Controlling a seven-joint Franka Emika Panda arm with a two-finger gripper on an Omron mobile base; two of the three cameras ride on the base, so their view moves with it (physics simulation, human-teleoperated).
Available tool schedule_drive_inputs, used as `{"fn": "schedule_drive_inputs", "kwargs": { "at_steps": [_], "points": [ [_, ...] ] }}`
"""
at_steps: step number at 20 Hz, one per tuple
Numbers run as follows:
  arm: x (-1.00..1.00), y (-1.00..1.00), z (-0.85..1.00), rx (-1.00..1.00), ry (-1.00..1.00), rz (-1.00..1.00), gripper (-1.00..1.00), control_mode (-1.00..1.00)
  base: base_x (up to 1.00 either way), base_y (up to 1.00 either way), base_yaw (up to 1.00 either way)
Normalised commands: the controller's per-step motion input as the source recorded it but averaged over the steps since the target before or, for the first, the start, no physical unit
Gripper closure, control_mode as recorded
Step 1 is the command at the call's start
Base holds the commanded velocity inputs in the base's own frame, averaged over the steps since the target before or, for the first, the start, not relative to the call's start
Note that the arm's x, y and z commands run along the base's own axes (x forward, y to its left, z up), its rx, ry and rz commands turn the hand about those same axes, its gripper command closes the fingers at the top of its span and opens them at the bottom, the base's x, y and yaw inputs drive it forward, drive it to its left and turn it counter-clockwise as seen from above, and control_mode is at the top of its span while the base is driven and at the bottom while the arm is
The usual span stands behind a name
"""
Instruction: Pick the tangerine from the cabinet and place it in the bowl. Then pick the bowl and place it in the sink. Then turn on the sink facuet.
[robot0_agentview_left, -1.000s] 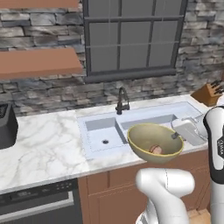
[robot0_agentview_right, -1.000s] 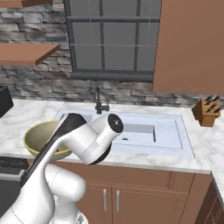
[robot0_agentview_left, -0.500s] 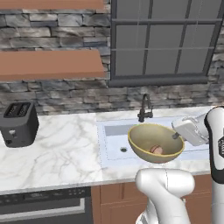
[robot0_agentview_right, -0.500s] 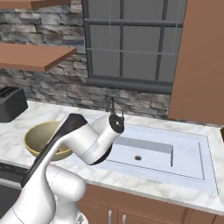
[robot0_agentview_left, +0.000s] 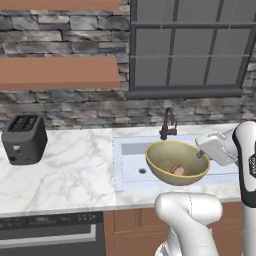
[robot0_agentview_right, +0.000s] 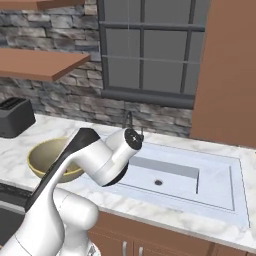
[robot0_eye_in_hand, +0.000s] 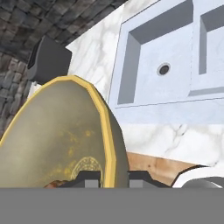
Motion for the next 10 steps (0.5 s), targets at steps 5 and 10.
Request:
{"fn": "schedule_drive_inputs", "kwargs": {
  "at_steps": [5,10],
  "points": [
    [0.00,0.00,0.00,0.00,0.00,0.00,1.00,1.00,0.14,-0.43,0.05],
    [0.00,0.00,0.00,0.00,0.03,0.00,1.00,-1.00,0.04,-0.08,0.00]
  ]
}}
